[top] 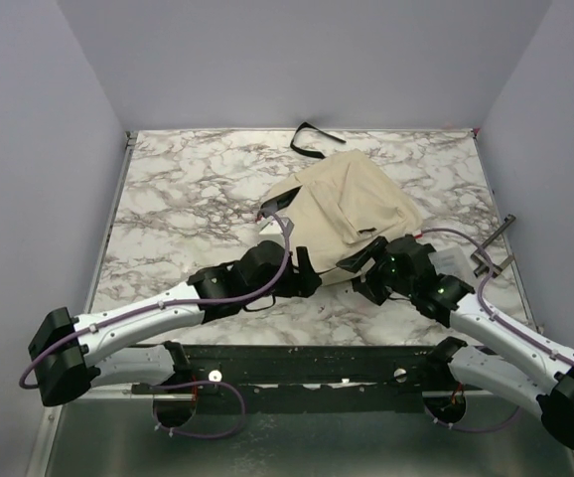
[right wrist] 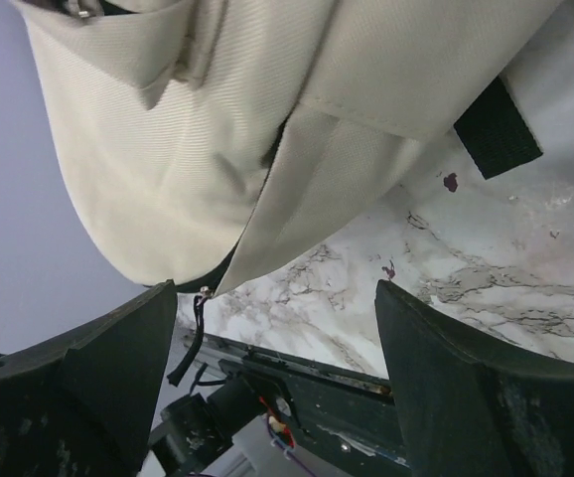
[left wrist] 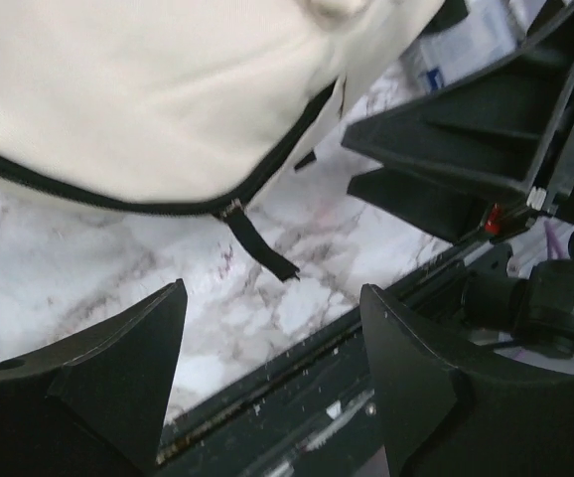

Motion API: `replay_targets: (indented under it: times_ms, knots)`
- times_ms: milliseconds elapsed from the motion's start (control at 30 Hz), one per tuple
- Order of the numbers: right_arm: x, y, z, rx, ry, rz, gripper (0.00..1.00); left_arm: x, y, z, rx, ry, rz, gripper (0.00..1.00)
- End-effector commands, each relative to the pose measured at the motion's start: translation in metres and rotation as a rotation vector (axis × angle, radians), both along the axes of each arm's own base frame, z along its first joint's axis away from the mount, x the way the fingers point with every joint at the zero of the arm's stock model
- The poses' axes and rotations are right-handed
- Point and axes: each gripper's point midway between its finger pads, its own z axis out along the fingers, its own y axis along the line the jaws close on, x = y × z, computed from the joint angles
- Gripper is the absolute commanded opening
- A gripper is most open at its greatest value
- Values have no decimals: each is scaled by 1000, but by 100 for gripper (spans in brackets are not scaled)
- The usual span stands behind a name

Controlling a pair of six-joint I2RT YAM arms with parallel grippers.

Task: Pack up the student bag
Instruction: Zip the student bag at the center of the board.

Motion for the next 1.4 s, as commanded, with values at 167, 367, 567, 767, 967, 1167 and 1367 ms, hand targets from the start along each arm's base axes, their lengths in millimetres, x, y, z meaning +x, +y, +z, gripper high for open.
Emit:
replay_targets:
  times_ms: [167,367,567,767,967,1167,1367]
  knots:
    - [8,16,-15,131,74,-60,82,-6,-7,-25,162,231,121,69]
    - [10,22,-20,131,85,-44,82,6,-19,-32,182,264,143,64]
    - [15,16,-23,103,83,-80,78,10,-27,-38,204,279,124,48]
    - [36,0,-38,9,47,-188,42,33,-14,-39,265,200,153,0]
    - [60,-73,-59,-315,-31,-419,1,64,28,-35,397,43,206,0]
    - [95,-110,-42,-453,-185,-233,1,99,75,-47,433,67,308,0]
    - [132,-107,-32,-662,-127,124,8,110,40,-30,328,54,135,0]
